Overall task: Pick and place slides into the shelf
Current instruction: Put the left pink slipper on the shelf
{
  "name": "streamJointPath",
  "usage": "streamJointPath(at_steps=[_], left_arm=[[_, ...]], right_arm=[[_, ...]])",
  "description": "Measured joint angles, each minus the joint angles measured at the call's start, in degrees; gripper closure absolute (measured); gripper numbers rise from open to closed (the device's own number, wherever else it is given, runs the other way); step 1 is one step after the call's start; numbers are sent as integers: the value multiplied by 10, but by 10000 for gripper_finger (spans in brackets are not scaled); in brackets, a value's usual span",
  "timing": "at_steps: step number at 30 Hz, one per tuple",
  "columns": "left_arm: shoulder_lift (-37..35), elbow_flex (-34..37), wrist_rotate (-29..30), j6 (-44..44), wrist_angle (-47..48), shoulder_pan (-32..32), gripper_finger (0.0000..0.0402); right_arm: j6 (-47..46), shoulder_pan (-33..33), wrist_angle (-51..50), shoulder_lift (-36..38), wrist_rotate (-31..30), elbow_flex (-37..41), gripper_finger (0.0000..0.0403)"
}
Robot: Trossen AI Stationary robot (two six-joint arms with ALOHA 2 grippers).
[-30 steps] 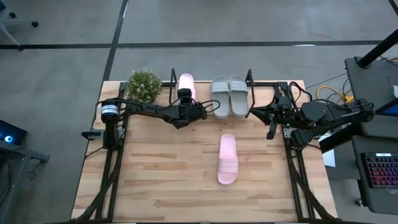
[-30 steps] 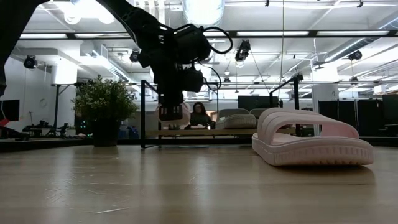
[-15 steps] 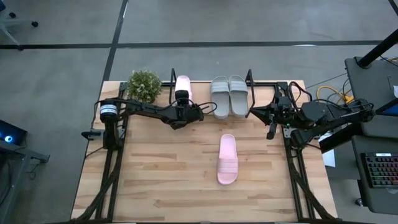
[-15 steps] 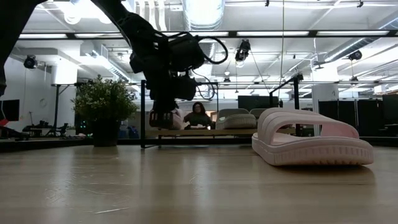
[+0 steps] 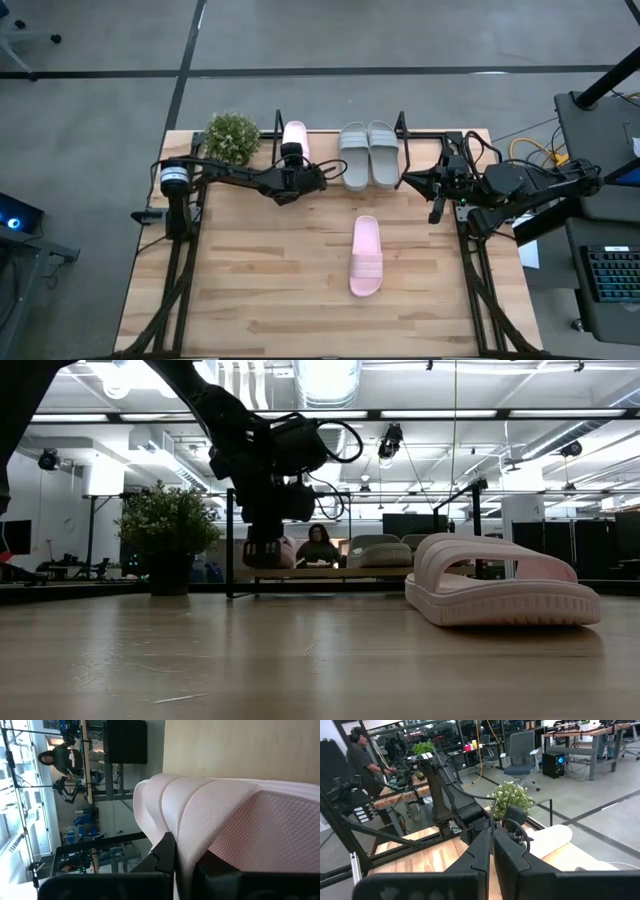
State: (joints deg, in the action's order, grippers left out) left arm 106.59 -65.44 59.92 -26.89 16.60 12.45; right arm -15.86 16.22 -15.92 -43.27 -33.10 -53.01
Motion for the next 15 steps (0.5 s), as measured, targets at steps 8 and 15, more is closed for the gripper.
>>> streamJointPath(at_steps=[8,15], left_arm=[[0,14,-26,10,2,5,386],[-5,18,-74,10,4,6,313]], right_arm=[[0,0,0,0,0,0,390],[-1,0,0,0,0,0,390]])
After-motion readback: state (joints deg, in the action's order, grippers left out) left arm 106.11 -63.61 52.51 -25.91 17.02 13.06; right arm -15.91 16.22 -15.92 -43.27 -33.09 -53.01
